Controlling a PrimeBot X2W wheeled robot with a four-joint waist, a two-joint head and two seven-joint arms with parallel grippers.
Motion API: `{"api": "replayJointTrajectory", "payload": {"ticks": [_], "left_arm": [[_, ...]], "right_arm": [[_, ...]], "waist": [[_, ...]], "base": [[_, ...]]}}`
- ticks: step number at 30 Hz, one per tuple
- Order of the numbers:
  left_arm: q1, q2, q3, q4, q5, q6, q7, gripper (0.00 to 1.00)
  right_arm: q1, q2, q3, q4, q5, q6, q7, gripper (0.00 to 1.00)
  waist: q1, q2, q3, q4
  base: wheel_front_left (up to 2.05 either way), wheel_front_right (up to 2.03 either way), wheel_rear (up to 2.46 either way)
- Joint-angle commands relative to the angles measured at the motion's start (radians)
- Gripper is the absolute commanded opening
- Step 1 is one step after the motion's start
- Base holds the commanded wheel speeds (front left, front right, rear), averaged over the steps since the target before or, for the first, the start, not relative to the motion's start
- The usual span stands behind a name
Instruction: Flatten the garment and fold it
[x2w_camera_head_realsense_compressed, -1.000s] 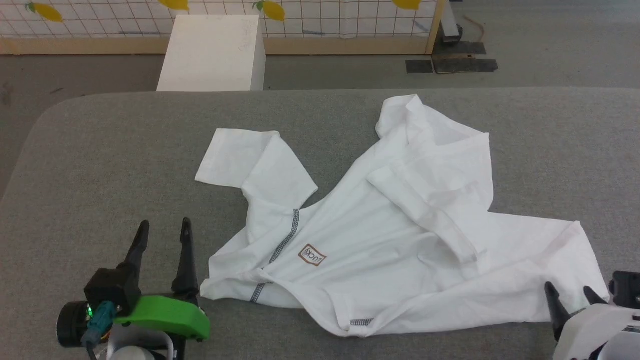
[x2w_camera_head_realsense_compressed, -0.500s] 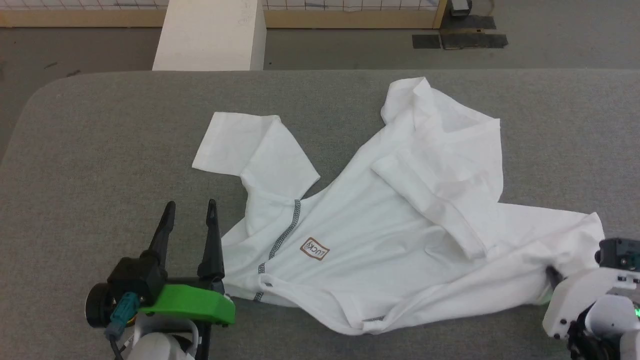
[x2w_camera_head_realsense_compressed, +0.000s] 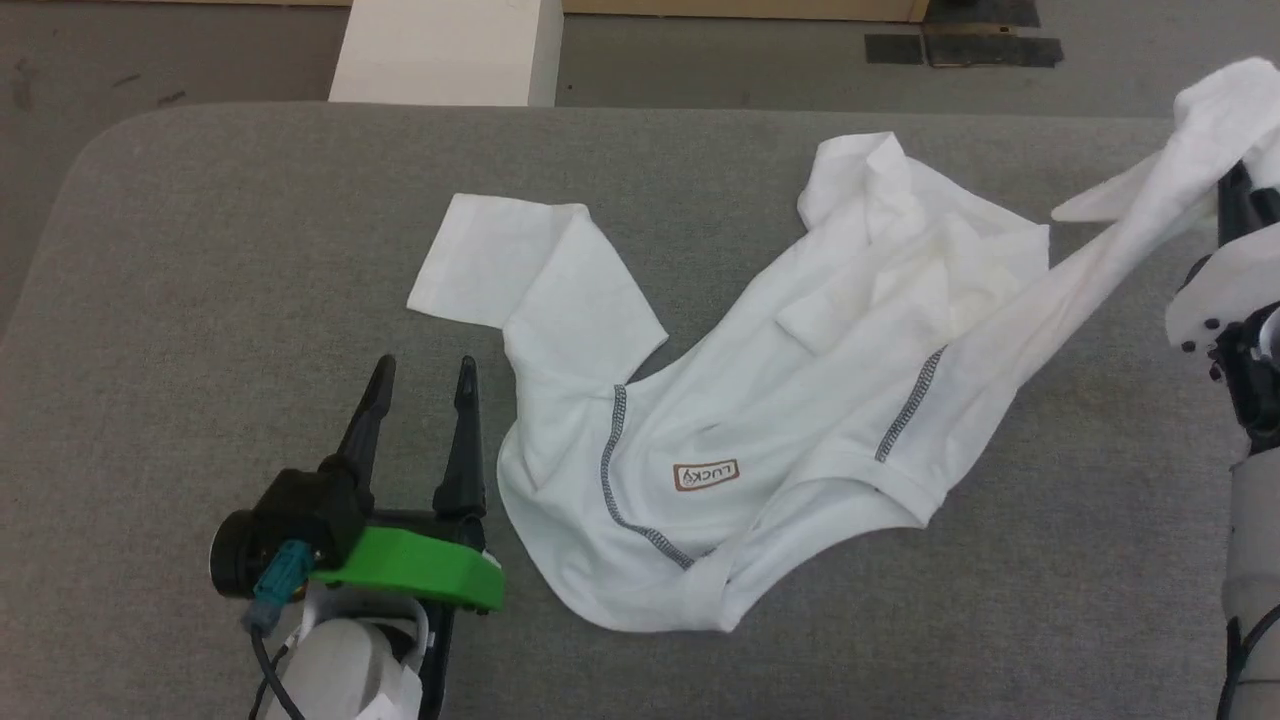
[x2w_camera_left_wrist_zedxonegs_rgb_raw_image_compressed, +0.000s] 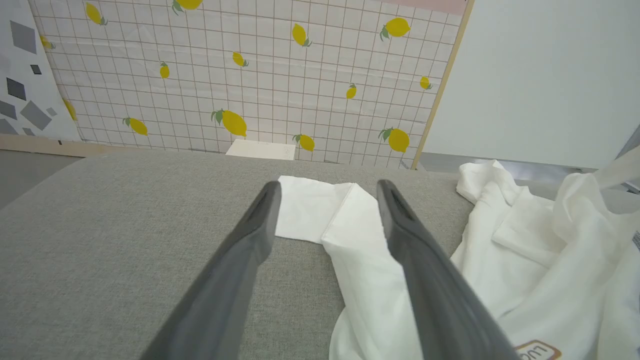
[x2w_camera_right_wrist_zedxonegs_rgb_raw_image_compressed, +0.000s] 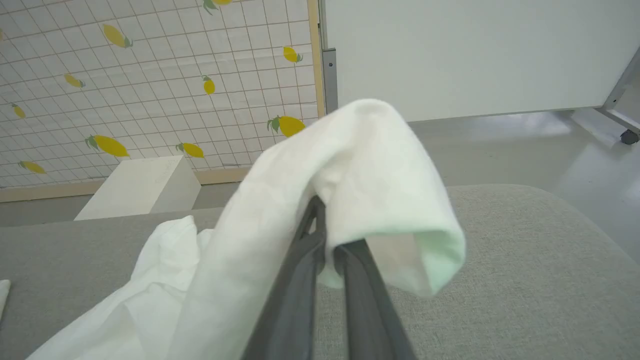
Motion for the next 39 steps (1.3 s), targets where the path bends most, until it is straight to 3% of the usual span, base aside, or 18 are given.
{"api": "replayJointTrajectory", "payload": {"ticks": [1,5,6,7,8,13,17,23,28,39], "left_arm": [[-0.017,-0.009,0.005,0.005,0.013,-0.010,-0.004,1.00],[-0.018,-0.022,0.017,0.014,0.024,-0.028,-0.004,1.00],[-0.015,-0.024,0.020,0.018,0.026,-0.033,-0.004,1.00],[-0.014,-0.025,0.023,0.021,0.028,-0.036,-0.004,1.00],[-0.011,-0.027,0.027,0.023,0.032,-0.040,-0.004,1.00],[0.002,-0.033,0.040,0.035,0.042,-0.052,-0.004,1.00],[0.020,-0.037,0.051,0.044,0.046,-0.060,-0.005,1.00],[0.043,-0.041,0.068,0.034,0.052,-0.066,-0.005,1.00],[0.043,-0.044,0.072,0.021,0.059,-0.072,-0.005,1.00],[0.002,-0.053,0.055,0.023,0.071,-0.089,-0.005,1.00]], "right_arm": [[-0.013,-0.009,-0.014,0.043,0.007,-0.001,-0.005,0.00],[-0.013,-0.034,-0.076,0.160,0.001,-0.001,0.012,0.00],[-0.005,-0.039,-0.100,0.187,-0.005,-0.001,0.020,0.10],[0.003,-0.045,-0.114,0.207,-0.014,-0.001,0.028,0.46],[0.014,-0.051,-0.135,0.227,-0.023,-0.001,0.036,1.00],[0.085,-0.062,-0.216,0.251,-0.065,-0.001,0.051,1.00],[0.182,-0.019,-0.220,0.166,-0.048,-0.001,0.031,1.00],[0.376,0.056,0.020,-0.120,0.097,-0.001,-0.015,1.00],[0.461,0.083,0.157,-0.272,0.193,-0.001,0.048,1.00],[0.360,0.092,0.180,-0.158,0.313,-0.001,0.315,1.00]], "waist": [[0.0000,0.0000,0.008,0.012],[0.0000,0.0000,0.009,0.017],[0.0000,0.0000,0.009,0.015],[0.0000,0.0000,0.009,0.013],[0.0000,0.0000,0.007,0.010],[0.0000,0.0000,-0.017,-0.009],[0.0000,0.0000,-0.046,-0.029],[0.0000,0.0000,-0.065,-0.058],[0.0000,0.0000,-0.058,-0.067],[0.0000,0.0000,-0.015,-0.016]], "base": [[0.00,0.00,0.00],[0.00,0.00,0.00],[0.00,0.00,0.00],[0.00,0.00,0.00],[0.00,0.00,0.00],[0.00,0.00,0.00],[0.00,0.00,0.00],[0.00,0.00,0.00],[0.00,0.00,0.00],[0.00,0.00,0.00]]}}
